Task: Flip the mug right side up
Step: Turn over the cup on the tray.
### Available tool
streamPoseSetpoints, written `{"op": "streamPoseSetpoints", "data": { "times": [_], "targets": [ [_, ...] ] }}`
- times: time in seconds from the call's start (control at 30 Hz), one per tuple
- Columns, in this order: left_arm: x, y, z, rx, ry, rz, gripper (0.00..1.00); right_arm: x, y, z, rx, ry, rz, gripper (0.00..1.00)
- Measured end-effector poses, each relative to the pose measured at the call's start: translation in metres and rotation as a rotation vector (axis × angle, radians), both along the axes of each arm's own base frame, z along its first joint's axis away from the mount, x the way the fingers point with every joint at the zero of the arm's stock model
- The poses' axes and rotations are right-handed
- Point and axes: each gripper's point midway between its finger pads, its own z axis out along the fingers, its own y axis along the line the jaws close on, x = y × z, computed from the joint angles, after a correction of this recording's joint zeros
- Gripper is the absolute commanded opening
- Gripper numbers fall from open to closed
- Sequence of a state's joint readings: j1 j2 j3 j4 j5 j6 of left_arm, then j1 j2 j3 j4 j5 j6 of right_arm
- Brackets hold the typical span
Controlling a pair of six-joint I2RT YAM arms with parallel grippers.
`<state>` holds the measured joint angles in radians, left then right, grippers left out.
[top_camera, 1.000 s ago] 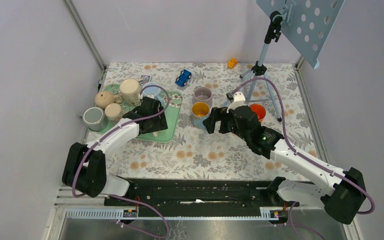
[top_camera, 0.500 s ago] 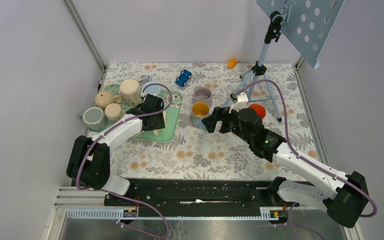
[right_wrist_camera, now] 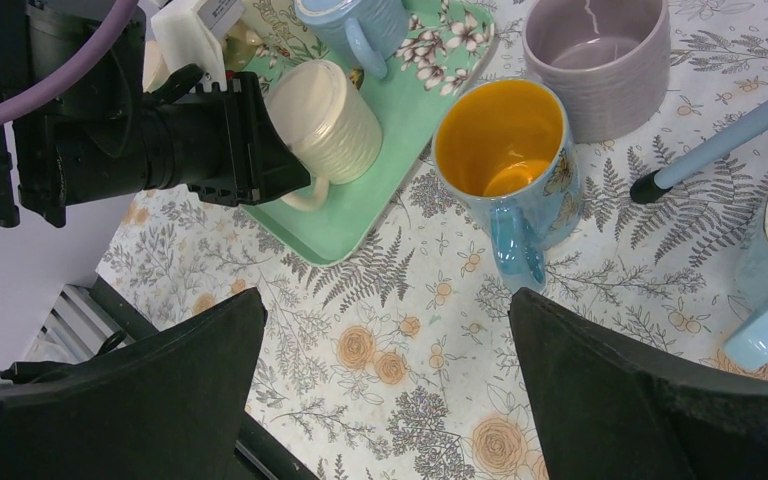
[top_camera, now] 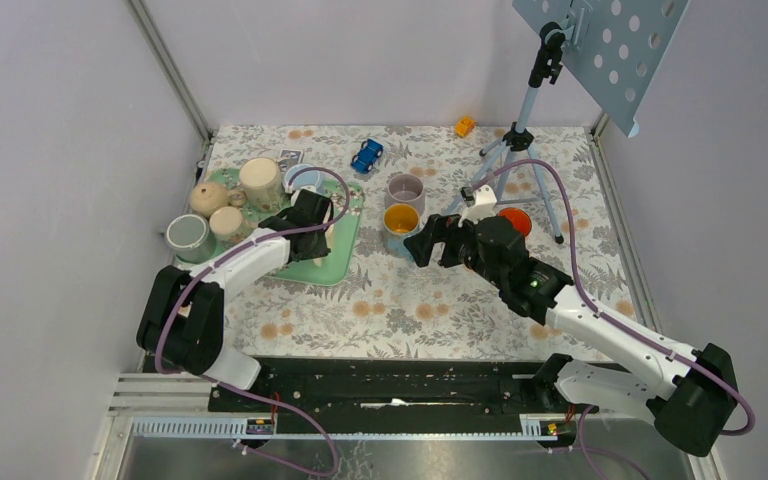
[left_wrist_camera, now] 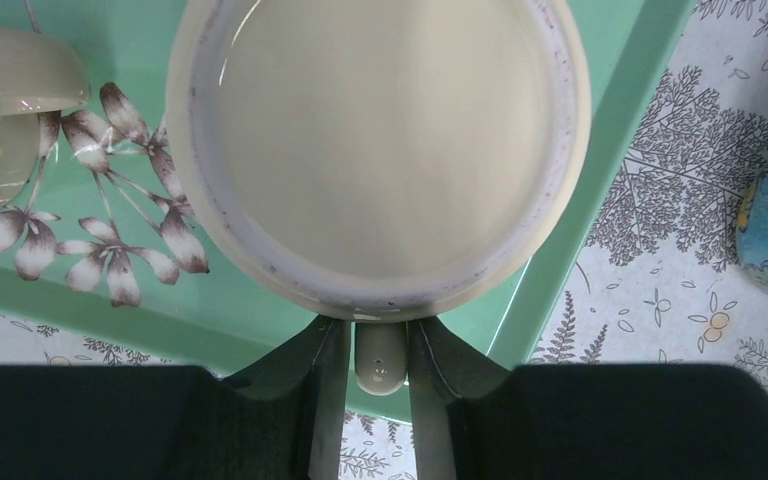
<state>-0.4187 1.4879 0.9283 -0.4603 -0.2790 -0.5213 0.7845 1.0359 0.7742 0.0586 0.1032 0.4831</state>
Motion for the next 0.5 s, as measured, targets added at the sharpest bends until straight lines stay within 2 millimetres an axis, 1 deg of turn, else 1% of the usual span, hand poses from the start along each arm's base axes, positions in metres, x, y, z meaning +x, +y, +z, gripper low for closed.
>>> {"op": "streamPoseSetpoints", "data": {
  "times": [0.13,0.27,0.5],
  "targets": [
    [0.0032,-0.0009,0.0009,-0.003,-0.017,0.005,0.17,-0.0007,0.0002,-0.0007,-0.002,0.003,0.004,1.00],
    [0.0045,-0.0018,0.0012,-0.005,-0.025,0.005,0.00,-0.0031,0.0017,-0.0021,-0.003,0.010,0.018,1.00],
    [0.0055,-0.0035,0.0015,-0.019,-0.043,0.010,0.00,-0.0076,0.0068,-0.0094,-0.010,0.038,0.054,1.00]
  ]
}}
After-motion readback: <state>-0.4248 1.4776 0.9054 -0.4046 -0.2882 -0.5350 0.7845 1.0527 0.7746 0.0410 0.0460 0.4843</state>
